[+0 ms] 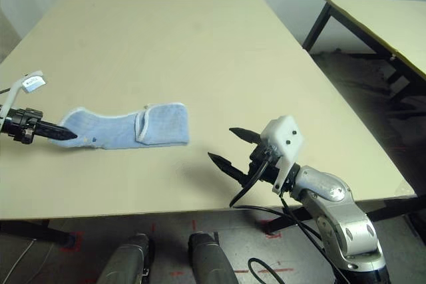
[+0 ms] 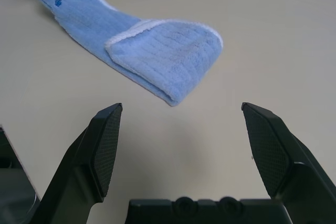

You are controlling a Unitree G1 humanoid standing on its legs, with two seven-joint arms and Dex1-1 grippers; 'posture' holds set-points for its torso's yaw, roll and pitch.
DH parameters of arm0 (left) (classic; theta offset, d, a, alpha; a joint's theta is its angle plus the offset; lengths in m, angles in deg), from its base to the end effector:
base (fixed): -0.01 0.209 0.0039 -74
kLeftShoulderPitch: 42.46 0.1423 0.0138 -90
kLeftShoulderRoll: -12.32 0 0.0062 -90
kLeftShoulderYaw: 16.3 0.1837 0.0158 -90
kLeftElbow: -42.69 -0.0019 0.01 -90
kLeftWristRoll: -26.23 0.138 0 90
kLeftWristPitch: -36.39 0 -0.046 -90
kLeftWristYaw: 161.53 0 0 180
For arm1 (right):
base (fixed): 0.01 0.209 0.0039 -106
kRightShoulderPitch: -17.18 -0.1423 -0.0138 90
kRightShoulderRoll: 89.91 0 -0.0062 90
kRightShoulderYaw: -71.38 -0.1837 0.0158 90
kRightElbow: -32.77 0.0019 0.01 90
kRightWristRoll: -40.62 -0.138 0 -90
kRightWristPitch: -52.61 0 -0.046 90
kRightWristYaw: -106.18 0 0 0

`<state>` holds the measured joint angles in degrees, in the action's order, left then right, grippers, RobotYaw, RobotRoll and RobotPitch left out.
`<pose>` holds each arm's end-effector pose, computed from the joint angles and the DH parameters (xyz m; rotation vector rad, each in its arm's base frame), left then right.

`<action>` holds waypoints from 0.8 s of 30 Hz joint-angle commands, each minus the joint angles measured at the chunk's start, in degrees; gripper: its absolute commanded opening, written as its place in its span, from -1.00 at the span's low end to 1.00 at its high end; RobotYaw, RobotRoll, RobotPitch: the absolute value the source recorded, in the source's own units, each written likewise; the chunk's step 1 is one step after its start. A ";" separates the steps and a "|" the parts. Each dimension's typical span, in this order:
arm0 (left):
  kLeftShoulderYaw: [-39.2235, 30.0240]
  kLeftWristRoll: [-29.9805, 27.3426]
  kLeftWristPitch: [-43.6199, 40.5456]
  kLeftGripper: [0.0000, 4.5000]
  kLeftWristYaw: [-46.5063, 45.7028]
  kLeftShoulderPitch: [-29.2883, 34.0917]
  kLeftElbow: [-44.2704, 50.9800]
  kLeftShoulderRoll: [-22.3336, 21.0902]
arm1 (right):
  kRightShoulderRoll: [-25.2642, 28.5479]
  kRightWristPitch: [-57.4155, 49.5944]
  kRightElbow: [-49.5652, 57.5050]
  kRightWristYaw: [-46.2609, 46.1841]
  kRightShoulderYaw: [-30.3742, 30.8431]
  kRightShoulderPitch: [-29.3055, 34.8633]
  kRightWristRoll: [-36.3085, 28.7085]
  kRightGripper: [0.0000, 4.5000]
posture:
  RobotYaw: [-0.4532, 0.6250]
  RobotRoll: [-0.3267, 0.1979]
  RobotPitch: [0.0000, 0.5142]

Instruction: Fold the towel and set it aside.

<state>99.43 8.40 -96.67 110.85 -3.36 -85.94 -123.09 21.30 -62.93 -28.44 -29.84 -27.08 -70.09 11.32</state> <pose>0.2894 0.3452 0.2131 0.0366 0.9510 -0.9743 0.1835 -0.2368 0.1457 -0.1923 0.0681 0.8680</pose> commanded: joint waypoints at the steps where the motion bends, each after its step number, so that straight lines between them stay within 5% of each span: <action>1: 0.65 0.85 1.24 -0.99 0.12 -0.43 -1.58 -0.12 | 0.43 -0.13 0.35 0.26 -0.10 0.43 -0.40 1.00 | -0.25 0.25 -0.57; 10: -0.26 1.87 2.49 -0.99 0.12 -1.10 -2.76 0.49 | 0.24 -0.41 0.99 -0.09 -0.07 0.85 -0.65 1.00 | -0.26 0.25 -0.57; 15: -0.74 3.72 3.50 -0.41 0.12 -1.02 -3.79 0.12 | 0.27 -0.41 1.05 -0.09 -0.05 0.91 -0.64 1.00 | -0.26 0.25 -0.56; 24: -1.21 4.78 5.10 0.98 0.12 1.73 -6.92 -4.55 | 0.27 -0.52 1.42 -0.15 0.01 1.00 -0.74 1.00 | -0.27 0.25 -0.52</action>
<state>99.03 12.37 -92.05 110.86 -2.69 -91.45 -126.65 21.30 -62.99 -28.07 -29.91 -27.07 -69.56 11.15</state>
